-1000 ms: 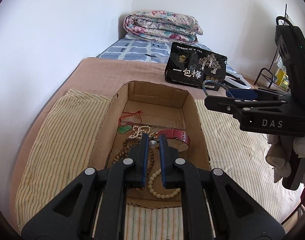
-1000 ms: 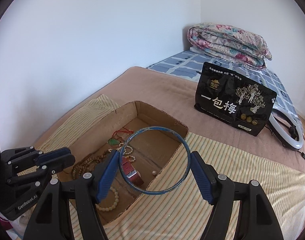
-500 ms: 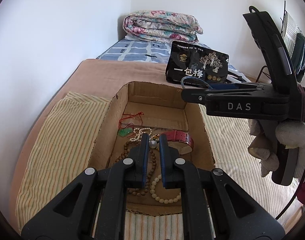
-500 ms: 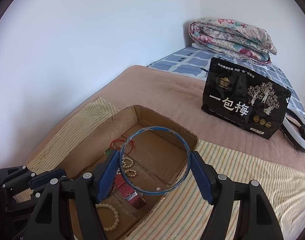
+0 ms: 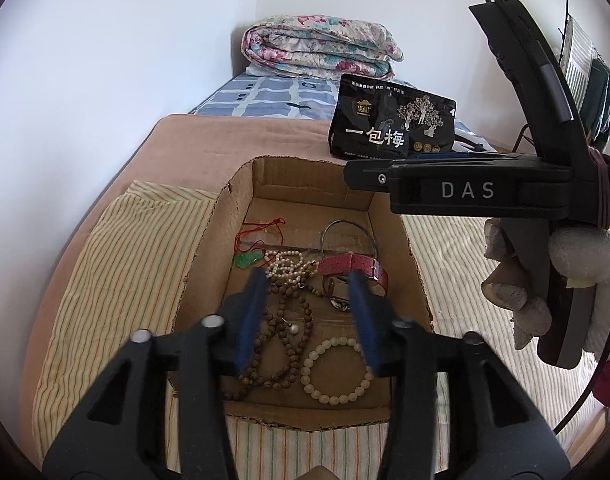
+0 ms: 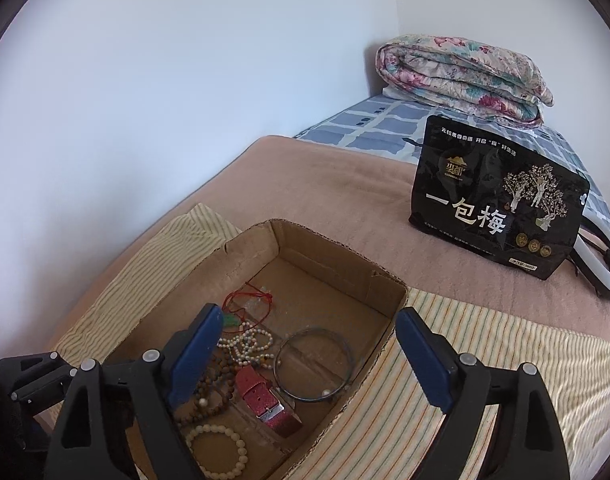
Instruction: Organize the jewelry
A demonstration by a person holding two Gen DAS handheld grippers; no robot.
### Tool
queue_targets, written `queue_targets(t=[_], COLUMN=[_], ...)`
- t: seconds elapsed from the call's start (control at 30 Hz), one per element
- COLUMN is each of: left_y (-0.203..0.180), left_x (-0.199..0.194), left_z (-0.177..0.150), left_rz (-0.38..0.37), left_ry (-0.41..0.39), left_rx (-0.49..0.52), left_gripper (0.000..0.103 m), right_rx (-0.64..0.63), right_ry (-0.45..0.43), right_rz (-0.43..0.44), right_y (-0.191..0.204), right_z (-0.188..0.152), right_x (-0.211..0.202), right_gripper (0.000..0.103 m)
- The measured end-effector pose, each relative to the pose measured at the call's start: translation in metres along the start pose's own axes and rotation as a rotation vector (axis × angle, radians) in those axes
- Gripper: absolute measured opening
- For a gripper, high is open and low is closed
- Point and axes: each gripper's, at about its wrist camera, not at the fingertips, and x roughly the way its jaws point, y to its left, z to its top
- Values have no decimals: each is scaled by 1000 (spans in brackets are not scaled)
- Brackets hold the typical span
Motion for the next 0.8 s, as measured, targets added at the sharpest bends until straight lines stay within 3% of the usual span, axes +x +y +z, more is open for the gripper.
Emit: queue_targets(t=[0.43,0.8], left_y=[-3,-8], left_x=[-25,-74], left_z=[3,12], left_rz=[13,28], left_ry=[-40,-120], left_rx=[2,15], left_gripper=[50,50], right_rx=[-9,-11], right_ry=[-28,-79], right_rz=[-24,-46], right_y=[5,14], right_z=[2,0], right_x=[-27,-75], right_gripper=[91,93])
